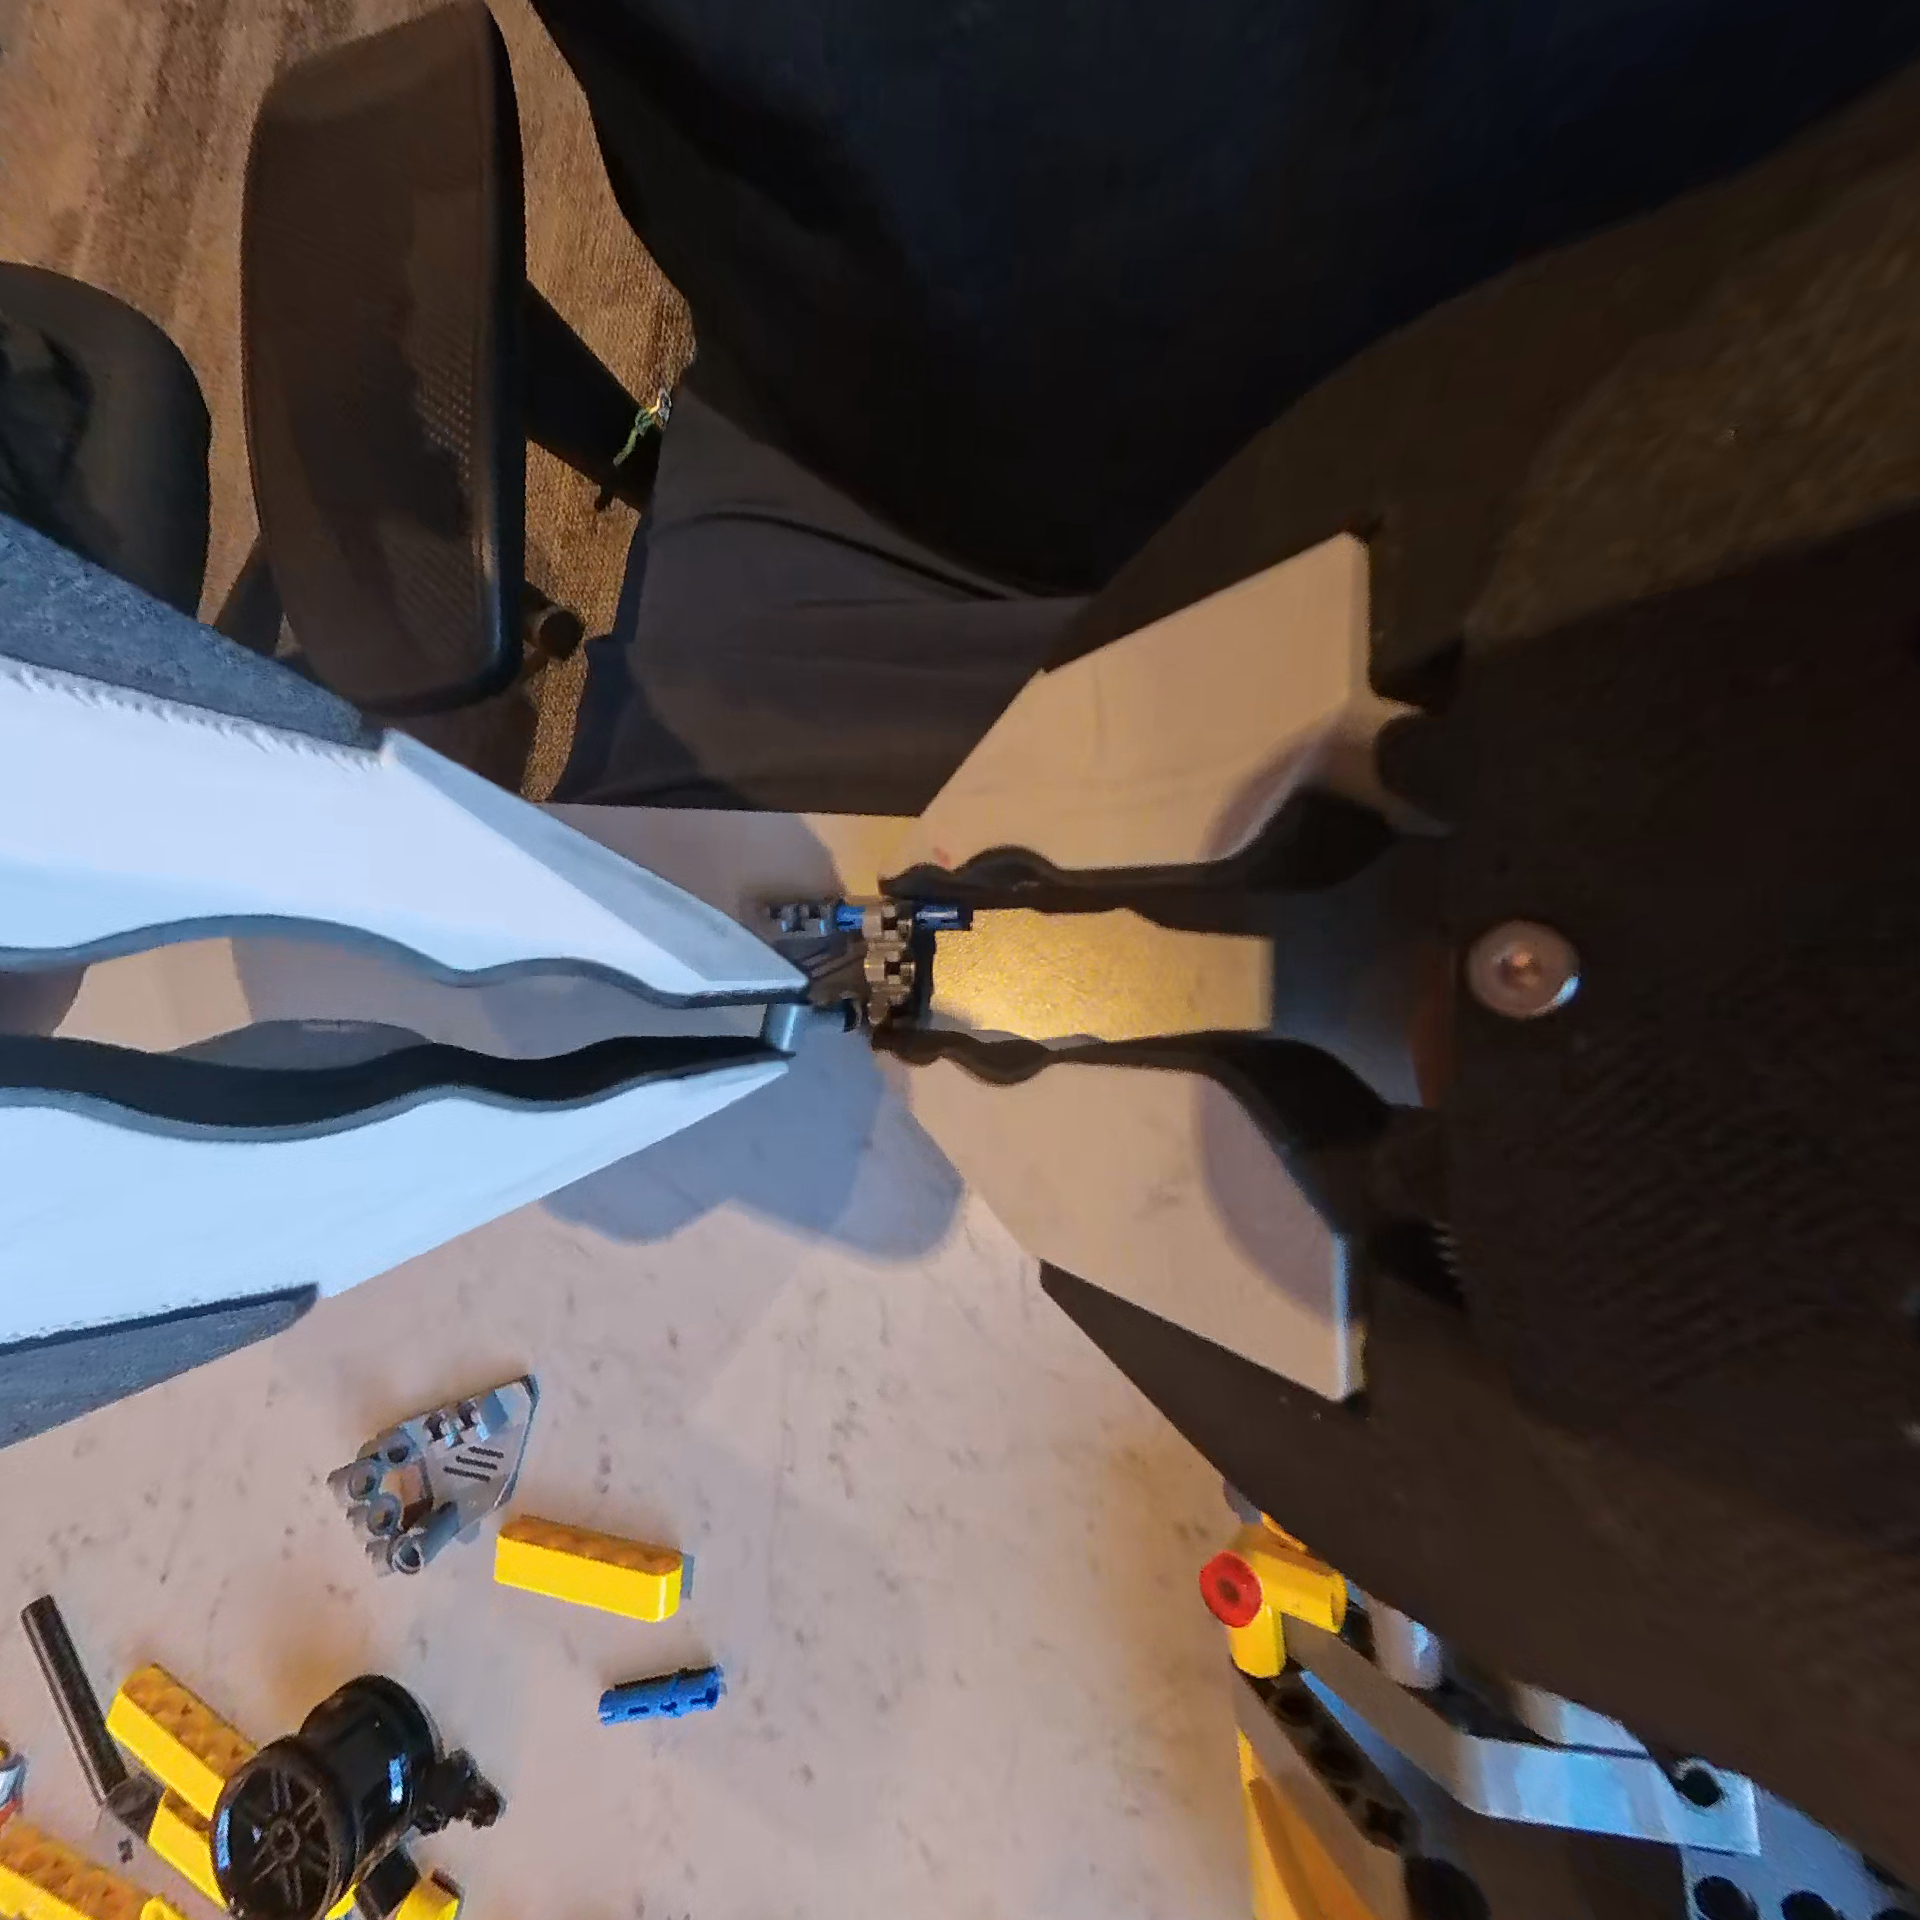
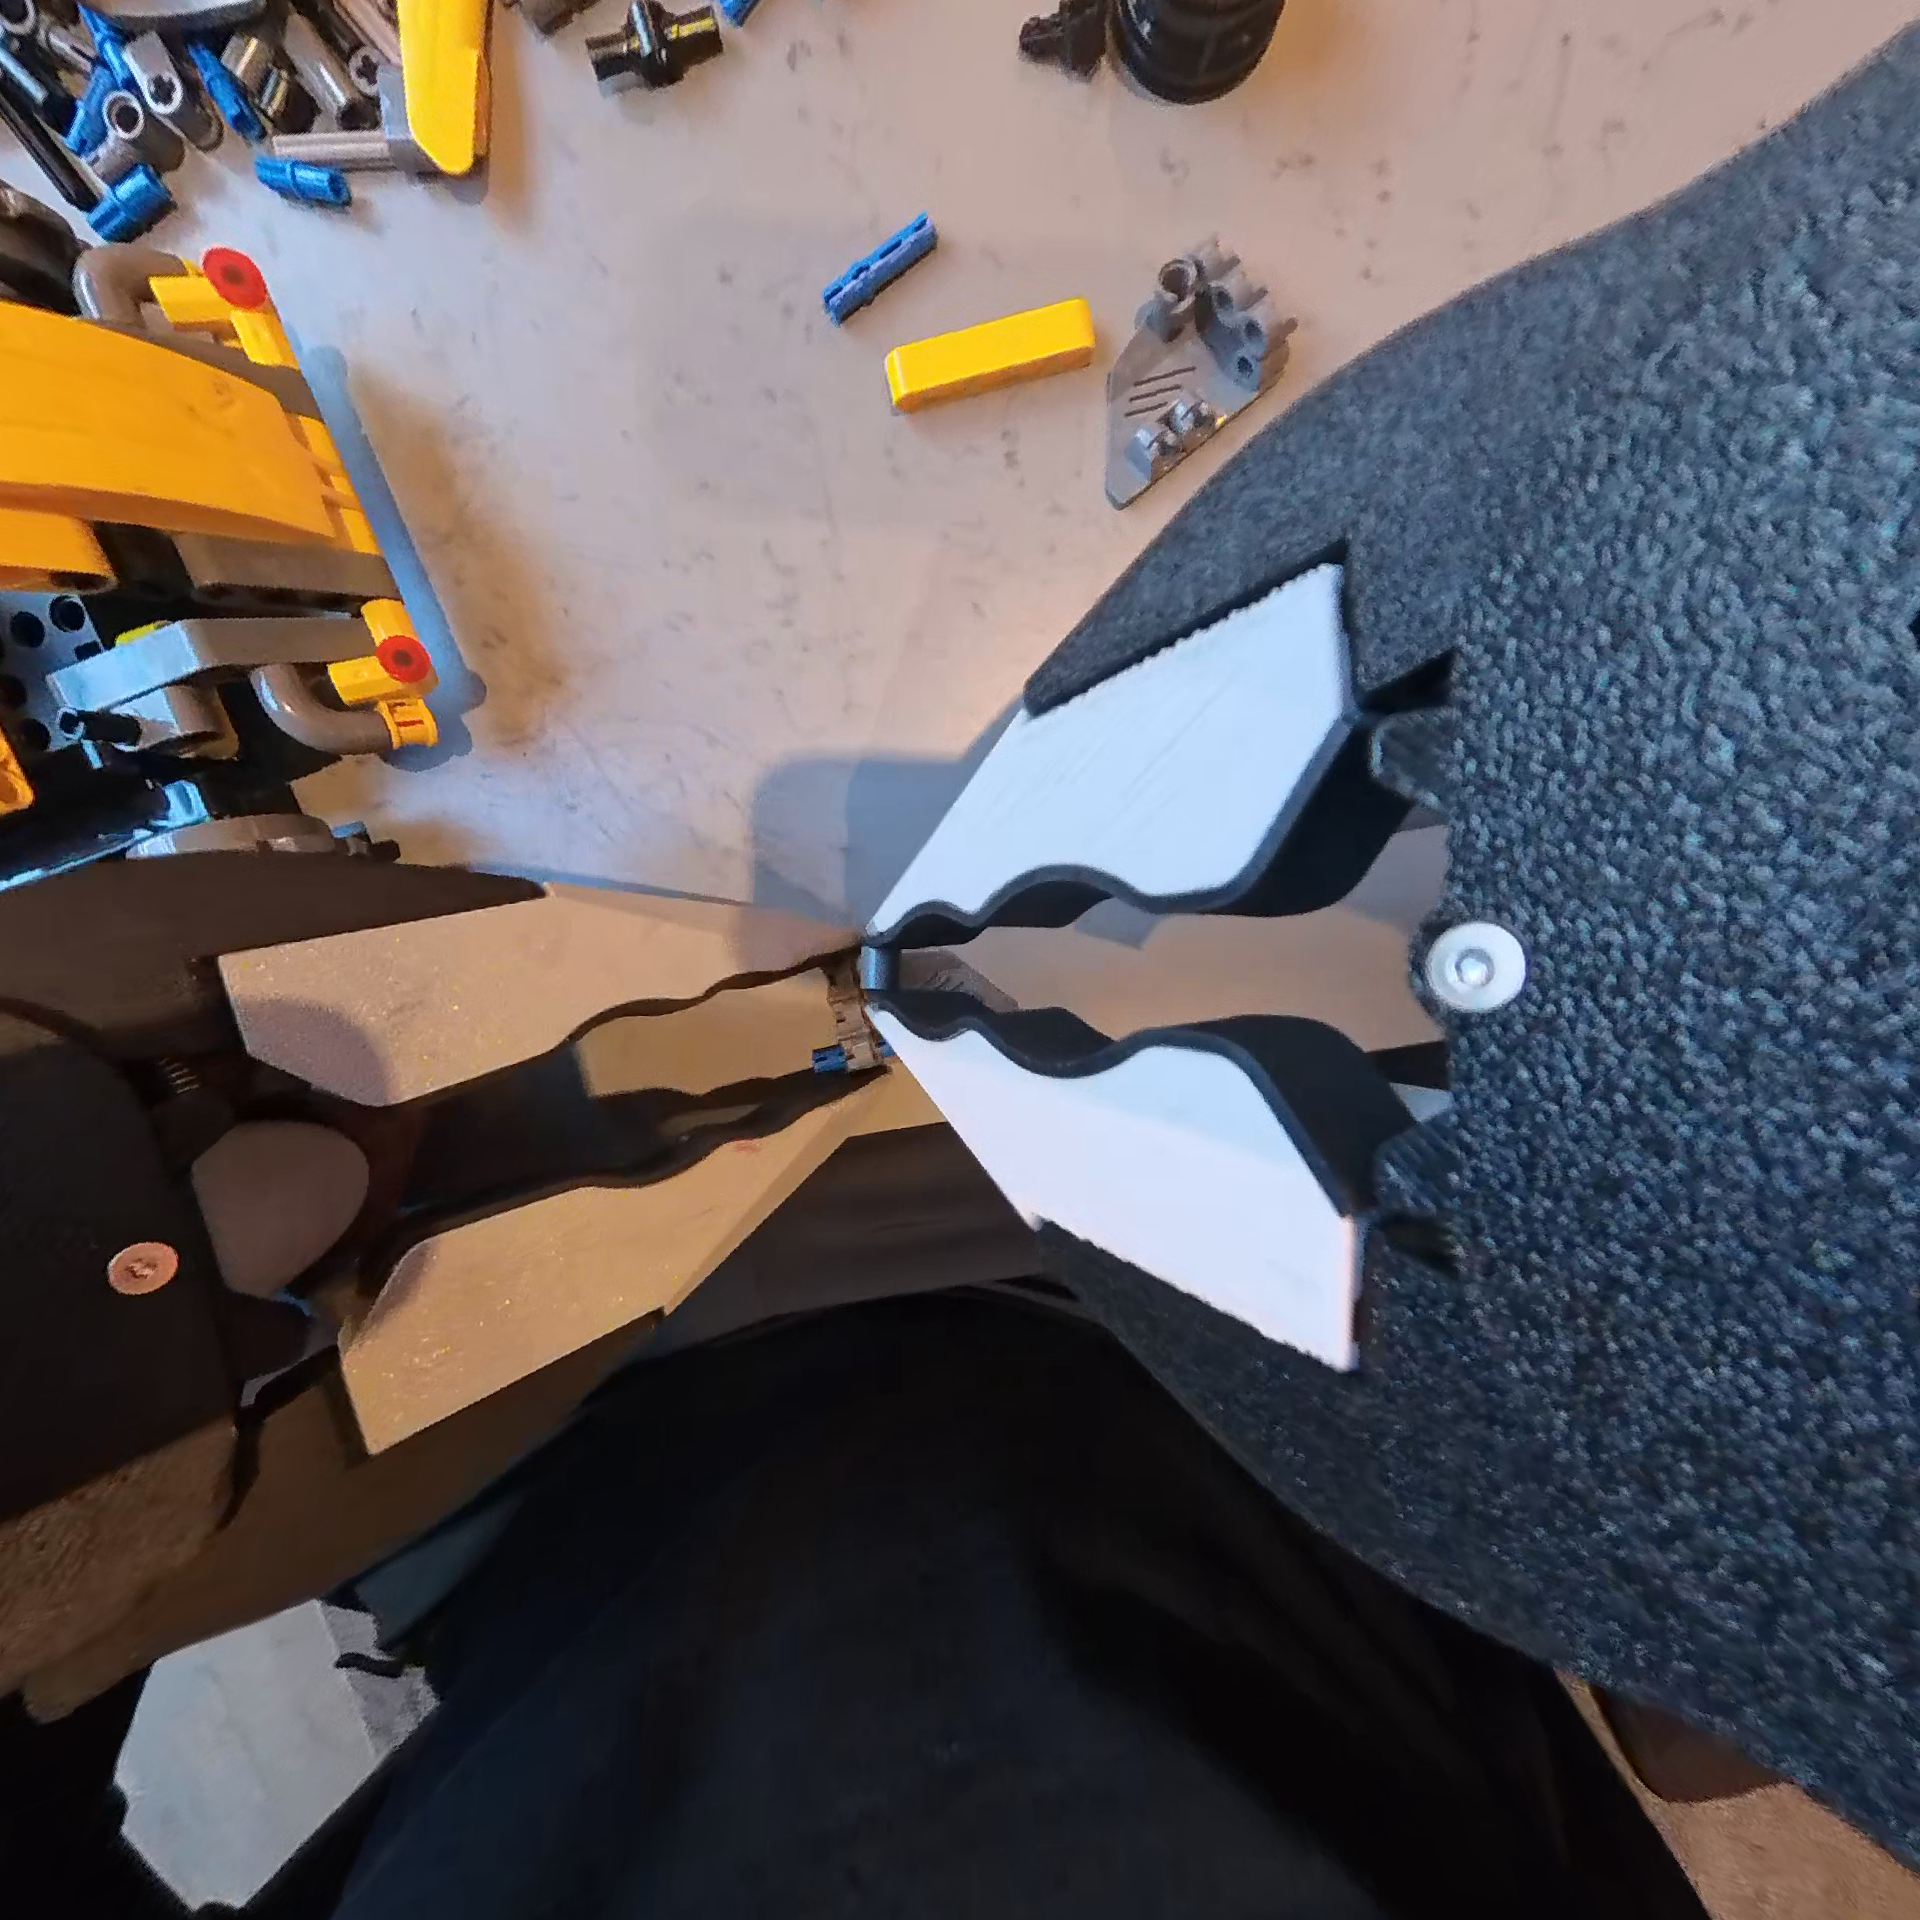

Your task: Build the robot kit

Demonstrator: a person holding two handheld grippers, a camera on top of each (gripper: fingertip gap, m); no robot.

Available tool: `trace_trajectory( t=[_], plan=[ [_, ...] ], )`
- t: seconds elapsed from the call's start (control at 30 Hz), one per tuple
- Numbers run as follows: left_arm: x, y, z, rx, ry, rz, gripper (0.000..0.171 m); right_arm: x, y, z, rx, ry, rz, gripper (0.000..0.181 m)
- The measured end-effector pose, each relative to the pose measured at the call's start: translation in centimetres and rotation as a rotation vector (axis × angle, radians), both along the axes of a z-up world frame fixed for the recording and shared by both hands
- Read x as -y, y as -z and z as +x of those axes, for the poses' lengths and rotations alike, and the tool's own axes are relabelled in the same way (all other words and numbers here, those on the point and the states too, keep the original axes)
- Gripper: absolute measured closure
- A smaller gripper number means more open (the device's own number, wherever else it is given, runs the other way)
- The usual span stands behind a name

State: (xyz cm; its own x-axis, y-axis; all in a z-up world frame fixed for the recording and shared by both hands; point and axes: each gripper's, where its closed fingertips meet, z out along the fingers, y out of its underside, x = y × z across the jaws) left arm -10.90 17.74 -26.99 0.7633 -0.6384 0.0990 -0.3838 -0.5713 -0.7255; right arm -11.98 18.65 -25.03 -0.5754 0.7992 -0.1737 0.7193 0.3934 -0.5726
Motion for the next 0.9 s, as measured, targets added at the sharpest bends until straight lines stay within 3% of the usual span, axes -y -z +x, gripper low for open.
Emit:
trace_trajectory(
  t=[0.33, 0.67, 0.9],
  plan=[
    [-0.19, 0.04, 0.0, -0.023, -0.003, 0.018, 0.148, -0.1, 0.41, 0.0, 0.105, -0.059, 0.029, 0.174],
    [-0.2, 0.06, 0.03, -0.029, 0.001, 0.023, 0.148, -0.03, 0.43, -0.27, 0.358, -0.099, -0.092, 0.174],
    [-0.16, 0.07, 0.13, -0.028, 0.008, 0.022, 0.148, 0.06, 0.42, -0.24, 0.384, -0.127, -0.153, 0.174]
  ],
)
